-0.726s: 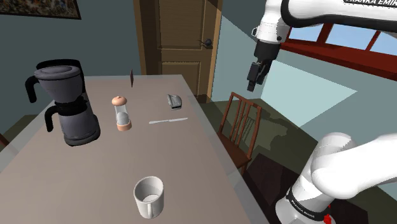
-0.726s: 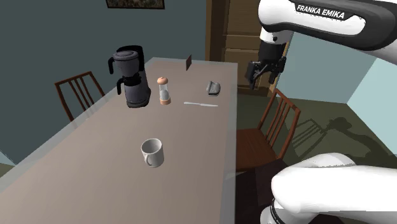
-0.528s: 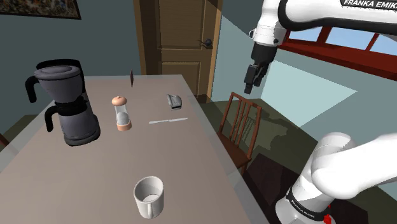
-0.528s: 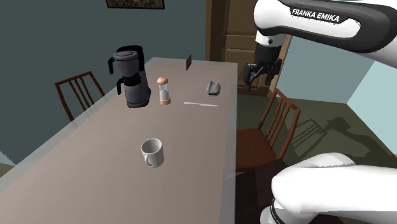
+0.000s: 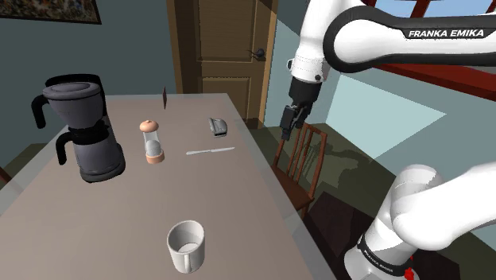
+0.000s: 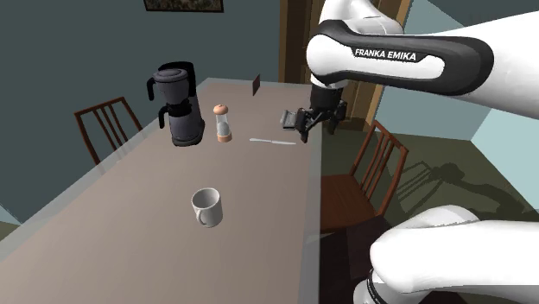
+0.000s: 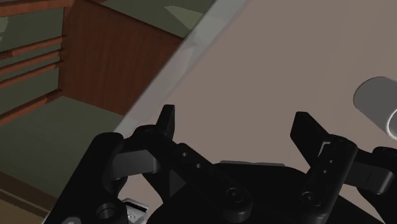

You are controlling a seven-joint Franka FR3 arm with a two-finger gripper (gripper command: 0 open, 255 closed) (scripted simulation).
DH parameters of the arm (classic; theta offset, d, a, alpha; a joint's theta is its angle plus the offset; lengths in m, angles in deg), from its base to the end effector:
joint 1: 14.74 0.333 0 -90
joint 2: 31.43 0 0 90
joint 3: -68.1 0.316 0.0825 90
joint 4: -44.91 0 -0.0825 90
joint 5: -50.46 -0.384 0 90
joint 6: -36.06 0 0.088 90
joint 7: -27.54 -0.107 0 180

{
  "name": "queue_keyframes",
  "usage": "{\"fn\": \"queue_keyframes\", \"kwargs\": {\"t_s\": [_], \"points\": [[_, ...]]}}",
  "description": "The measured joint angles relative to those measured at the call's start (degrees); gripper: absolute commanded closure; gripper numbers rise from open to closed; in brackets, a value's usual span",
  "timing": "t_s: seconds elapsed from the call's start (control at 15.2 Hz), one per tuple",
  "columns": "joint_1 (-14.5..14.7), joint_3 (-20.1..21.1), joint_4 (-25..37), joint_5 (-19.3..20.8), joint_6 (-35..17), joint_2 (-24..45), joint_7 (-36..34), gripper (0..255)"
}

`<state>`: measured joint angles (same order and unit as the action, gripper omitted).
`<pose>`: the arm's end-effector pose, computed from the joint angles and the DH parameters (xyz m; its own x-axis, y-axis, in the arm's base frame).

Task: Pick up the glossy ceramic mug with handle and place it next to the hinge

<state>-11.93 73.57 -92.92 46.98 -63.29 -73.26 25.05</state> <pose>0.3310 0.0603 0.5623 0.9959 0.0703 0.0565 0.0703 -0.9975 0.0008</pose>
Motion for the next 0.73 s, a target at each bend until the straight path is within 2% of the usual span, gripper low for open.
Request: {"fn": "queue_keyframes", "kwargs": {"t_s": [0.53, 0.73], "points": [[3.6, 8.0, -2.7, -4.7, -11.6, 7.6, -6.9, 0], [4.6, 10.9, -1.9, -5.7, -15.8, 11.9, -9.4, 0]]}}
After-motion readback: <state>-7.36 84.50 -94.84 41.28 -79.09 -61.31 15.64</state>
